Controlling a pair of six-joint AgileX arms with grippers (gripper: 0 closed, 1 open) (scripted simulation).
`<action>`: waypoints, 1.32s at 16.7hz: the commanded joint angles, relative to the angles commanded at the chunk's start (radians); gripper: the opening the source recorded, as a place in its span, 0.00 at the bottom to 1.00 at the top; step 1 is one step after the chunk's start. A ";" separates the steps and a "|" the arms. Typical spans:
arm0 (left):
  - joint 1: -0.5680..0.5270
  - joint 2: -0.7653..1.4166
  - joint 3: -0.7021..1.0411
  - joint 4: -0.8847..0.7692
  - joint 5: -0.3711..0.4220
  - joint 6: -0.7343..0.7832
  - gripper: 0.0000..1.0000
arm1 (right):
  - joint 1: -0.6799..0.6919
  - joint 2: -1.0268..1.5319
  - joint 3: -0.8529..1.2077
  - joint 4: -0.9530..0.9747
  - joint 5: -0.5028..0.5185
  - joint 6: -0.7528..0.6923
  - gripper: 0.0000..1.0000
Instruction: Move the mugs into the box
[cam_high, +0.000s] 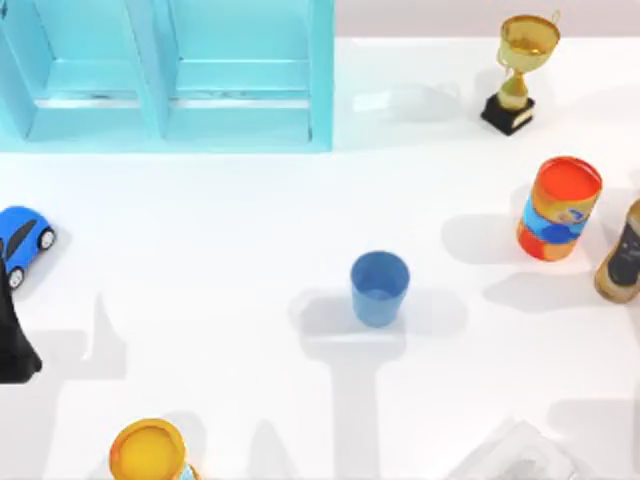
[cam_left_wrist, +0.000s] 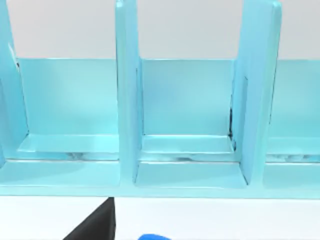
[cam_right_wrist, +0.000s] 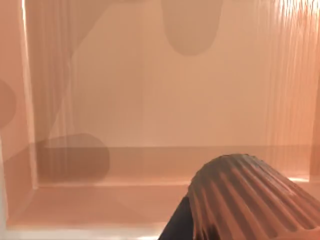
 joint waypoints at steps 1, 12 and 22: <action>0.000 0.000 0.000 0.000 0.000 0.000 1.00 | 0.001 0.002 -0.014 0.014 -0.001 0.000 0.00; 0.000 0.000 0.000 0.000 0.000 0.000 1.00 | 0.005 0.023 -0.234 0.258 0.000 0.007 0.00; 0.000 0.000 0.000 0.000 0.000 0.000 1.00 | 0.005 0.023 -0.234 0.258 0.000 0.007 0.68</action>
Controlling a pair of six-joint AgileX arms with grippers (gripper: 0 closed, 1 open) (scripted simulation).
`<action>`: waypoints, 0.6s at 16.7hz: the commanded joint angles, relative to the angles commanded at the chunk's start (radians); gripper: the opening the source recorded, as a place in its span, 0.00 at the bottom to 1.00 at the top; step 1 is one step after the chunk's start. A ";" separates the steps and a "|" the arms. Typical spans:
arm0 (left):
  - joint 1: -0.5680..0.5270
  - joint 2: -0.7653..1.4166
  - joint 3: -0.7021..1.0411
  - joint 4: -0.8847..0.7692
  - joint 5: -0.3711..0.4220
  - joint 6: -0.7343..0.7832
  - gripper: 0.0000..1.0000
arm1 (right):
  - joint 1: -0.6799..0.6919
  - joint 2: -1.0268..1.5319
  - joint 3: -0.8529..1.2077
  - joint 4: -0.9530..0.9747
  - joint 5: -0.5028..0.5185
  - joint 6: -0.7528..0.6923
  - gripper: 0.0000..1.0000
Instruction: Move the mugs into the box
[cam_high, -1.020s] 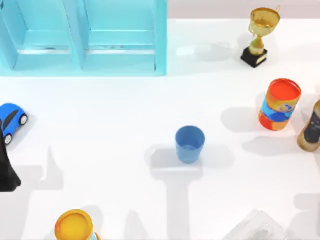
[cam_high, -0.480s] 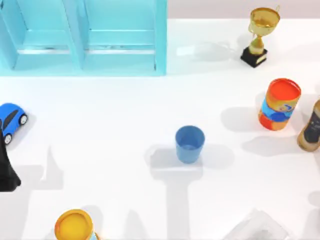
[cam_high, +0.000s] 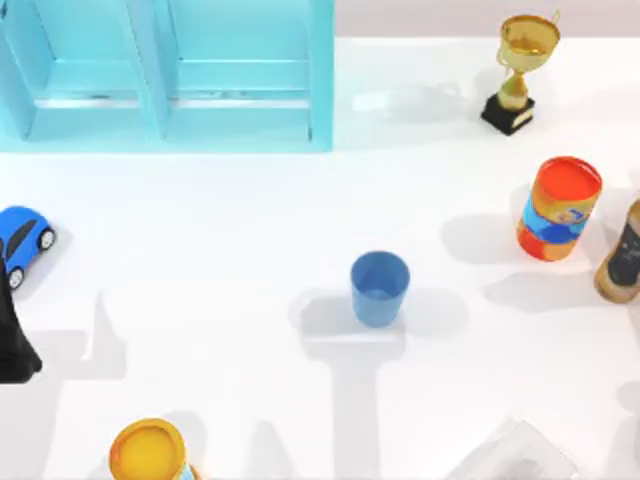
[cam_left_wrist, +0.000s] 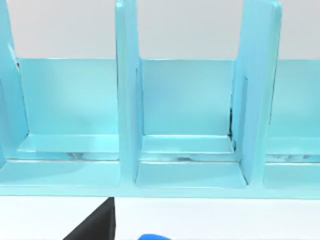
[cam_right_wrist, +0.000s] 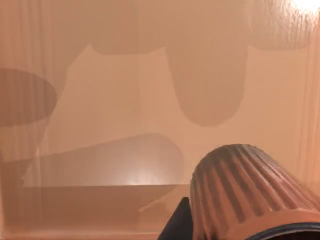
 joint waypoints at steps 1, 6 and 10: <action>0.000 0.000 0.000 0.000 0.000 0.000 1.00 | 0.000 0.000 0.000 0.000 0.000 0.000 0.75; 0.000 0.000 0.000 0.000 0.000 0.000 1.00 | 0.000 0.000 0.000 0.000 0.000 0.000 1.00; 0.000 0.000 0.000 0.000 0.000 0.000 1.00 | 0.000 0.000 0.000 0.000 0.000 0.000 1.00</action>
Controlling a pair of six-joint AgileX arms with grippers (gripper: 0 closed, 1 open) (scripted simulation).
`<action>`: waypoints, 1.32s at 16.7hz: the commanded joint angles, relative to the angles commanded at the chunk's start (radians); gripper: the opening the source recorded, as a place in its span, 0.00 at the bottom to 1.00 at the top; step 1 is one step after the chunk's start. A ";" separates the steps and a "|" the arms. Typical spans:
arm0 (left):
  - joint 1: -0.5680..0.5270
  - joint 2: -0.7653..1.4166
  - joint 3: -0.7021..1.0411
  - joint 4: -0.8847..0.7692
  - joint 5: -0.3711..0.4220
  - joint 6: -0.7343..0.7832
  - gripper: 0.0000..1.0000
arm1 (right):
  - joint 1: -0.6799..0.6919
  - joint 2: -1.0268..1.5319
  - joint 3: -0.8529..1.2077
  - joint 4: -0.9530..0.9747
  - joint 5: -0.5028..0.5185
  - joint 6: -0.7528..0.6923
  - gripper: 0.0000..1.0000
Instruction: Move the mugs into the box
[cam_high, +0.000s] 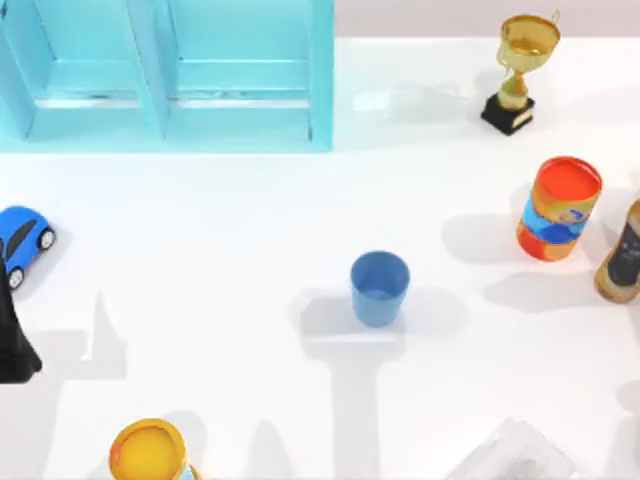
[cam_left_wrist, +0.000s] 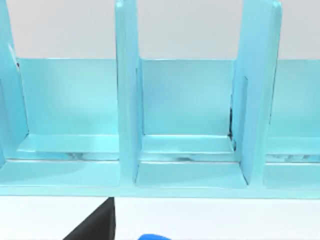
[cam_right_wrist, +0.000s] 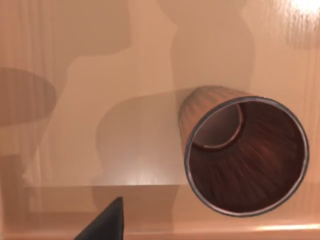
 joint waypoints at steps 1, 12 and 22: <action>0.000 0.000 0.000 0.000 0.000 0.000 1.00 | 0.000 0.000 0.000 0.000 0.000 0.000 1.00; 0.000 0.000 0.000 0.000 0.000 0.000 1.00 | -0.009 0.018 0.335 -0.320 -0.002 -0.007 1.00; 0.000 0.000 0.000 0.000 0.000 0.000 1.00 | 0.029 0.047 0.435 -0.401 0.007 0.026 1.00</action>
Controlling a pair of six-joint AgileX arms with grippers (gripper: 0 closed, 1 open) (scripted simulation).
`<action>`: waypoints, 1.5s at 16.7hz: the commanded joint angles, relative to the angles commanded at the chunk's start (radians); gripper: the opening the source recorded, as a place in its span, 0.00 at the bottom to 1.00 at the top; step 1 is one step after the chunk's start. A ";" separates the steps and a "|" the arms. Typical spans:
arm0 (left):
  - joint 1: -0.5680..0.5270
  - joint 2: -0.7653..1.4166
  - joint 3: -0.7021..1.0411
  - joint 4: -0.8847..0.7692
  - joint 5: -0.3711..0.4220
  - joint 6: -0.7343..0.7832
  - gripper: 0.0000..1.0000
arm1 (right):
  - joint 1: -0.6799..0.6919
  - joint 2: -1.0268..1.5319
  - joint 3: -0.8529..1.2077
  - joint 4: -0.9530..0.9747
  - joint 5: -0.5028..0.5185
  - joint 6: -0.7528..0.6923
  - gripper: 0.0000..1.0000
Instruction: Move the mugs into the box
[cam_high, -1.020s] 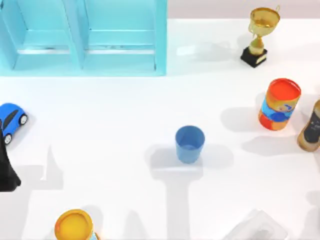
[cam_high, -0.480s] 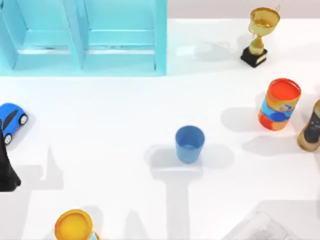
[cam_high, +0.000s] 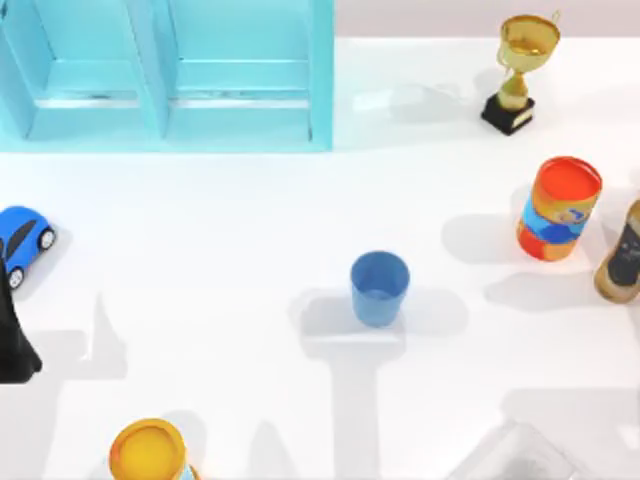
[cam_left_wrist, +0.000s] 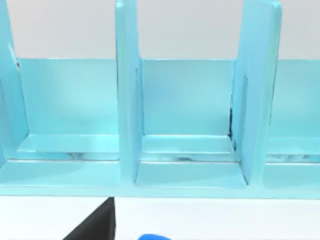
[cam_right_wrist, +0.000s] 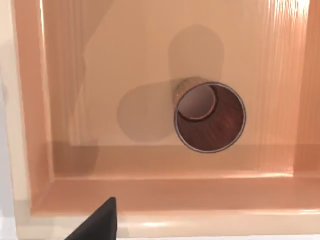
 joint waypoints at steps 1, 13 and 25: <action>0.000 0.000 0.000 0.000 0.000 0.000 1.00 | 0.032 0.028 0.022 -0.006 0.007 0.030 1.00; 0.000 0.000 0.000 0.000 0.000 0.000 1.00 | 0.997 0.542 0.457 -0.057 0.065 0.936 1.00; 0.000 0.000 0.000 0.000 0.000 0.000 1.00 | 1.207 0.723 0.555 0.007 0.056 1.223 1.00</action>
